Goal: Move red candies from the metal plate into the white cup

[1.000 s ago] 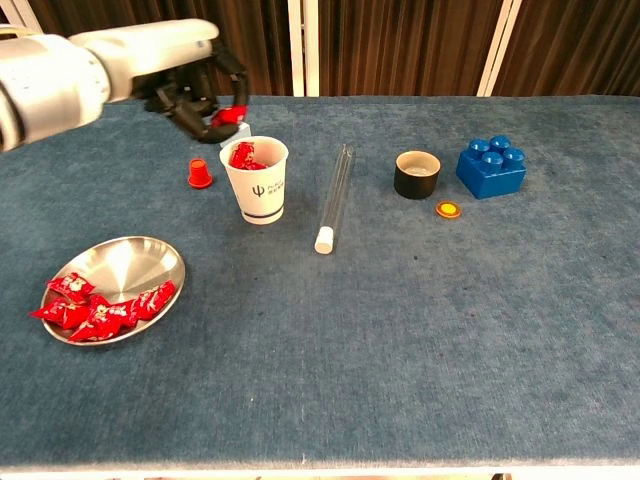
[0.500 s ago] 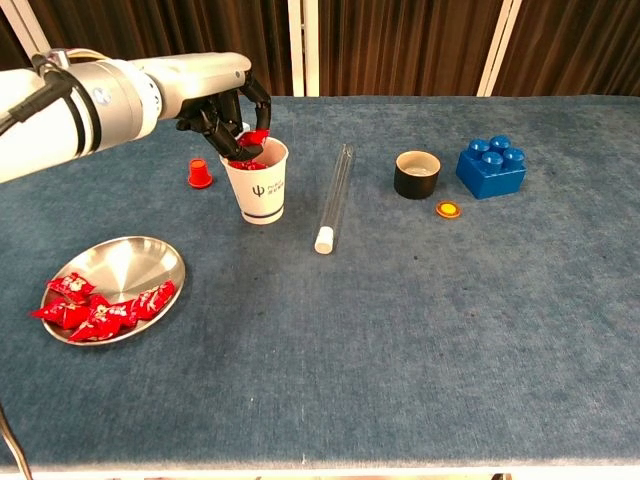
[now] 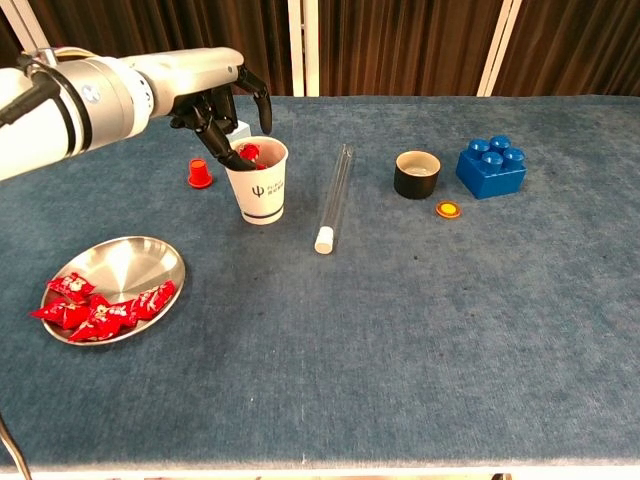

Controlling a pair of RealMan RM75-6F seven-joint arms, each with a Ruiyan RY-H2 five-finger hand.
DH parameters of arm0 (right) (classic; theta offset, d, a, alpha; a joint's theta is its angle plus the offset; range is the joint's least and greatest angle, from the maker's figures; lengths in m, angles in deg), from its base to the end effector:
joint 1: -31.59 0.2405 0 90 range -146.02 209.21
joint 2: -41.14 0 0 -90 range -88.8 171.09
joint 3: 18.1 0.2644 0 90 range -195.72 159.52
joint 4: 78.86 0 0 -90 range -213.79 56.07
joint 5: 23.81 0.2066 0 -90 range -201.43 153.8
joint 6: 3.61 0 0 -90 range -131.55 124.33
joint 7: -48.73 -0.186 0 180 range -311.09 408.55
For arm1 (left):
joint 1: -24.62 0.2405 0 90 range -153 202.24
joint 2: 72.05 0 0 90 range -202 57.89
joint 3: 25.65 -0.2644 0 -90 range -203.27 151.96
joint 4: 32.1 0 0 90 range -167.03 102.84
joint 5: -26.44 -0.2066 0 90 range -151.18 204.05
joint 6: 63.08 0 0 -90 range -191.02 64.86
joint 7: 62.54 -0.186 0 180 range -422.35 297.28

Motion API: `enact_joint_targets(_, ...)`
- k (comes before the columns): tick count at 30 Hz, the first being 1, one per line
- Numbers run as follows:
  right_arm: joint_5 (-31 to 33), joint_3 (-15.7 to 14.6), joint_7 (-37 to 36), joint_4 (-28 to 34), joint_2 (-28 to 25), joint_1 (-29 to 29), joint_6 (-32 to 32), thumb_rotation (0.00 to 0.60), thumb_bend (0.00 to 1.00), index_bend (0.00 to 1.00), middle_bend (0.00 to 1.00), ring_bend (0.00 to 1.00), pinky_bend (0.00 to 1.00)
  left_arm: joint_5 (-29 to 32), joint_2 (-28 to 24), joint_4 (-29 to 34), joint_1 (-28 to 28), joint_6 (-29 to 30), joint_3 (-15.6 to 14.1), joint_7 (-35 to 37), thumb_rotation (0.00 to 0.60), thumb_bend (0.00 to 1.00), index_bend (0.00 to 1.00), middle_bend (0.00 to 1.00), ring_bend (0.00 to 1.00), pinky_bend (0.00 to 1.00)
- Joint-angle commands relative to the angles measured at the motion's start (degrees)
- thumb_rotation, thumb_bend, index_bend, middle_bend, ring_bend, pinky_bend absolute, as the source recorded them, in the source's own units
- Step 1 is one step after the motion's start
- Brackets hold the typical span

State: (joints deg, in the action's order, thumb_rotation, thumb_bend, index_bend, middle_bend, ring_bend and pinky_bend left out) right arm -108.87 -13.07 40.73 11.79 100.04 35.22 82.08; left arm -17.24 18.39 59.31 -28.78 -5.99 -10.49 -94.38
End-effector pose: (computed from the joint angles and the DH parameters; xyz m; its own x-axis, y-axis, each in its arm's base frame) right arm -0.3296 -0.2247 0.2096 0.3739 0.0483 0.9262 -0.9275 0.0235 0.3732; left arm -0.0705 0.4056 -0.0337 0.3965 0.2867 0.8721 0.8927 -0.3422 -0.2934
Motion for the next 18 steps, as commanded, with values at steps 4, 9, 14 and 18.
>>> enact_joint_targets(4, 0.0, 0.0, 0.0, 0.0, -0.1, -0.1, 0.1, 0.6, 0.17, 0.0, 0.0, 0.0, 0.0, -5.8, -4.5, 5.6, 3.9, 4.0, -0.8, 4.8, 0.6, 0.13, 0.38, 0.94, 0.86, 0.85)
enact_joint_targets(9, -0.2, 0.0, -0.3, -0.2, 0.1, 0.1, 0.0, 0.6, 0.17, 0.0, 0.0, 0.0, 0.0, -11.2, -9.6, 10.1, 8.7, 7.5, -3.3, 8.8, 0.6, 0.14, 0.38, 0.94, 0.86, 0.85)
enact_joint_targets(14, -0.6, 0.1, -0.3, -0.2, 0.1, 0.3, 0.0, 0.6, 0.17, 0.0, 0.0, 0.0, 0.0, -16.0, -12.7, 11.5, 12.8, 9.1, -8.1, 10.2, 0.6, 0.16, 0.38, 0.94, 0.86, 0.84)
enact_joint_targets(18, -1.0, 0.1, -0.1, 0.0, 0.0, 0.5, 0.1, 0.6, 0.17, 0.0, 0.0, 0.0, 0.0, -19.8, -12.7, 9.7, 15.3, 9.9, -12.8, 8.6, 0.6, 0.18, 0.4, 0.94, 0.86, 0.84)
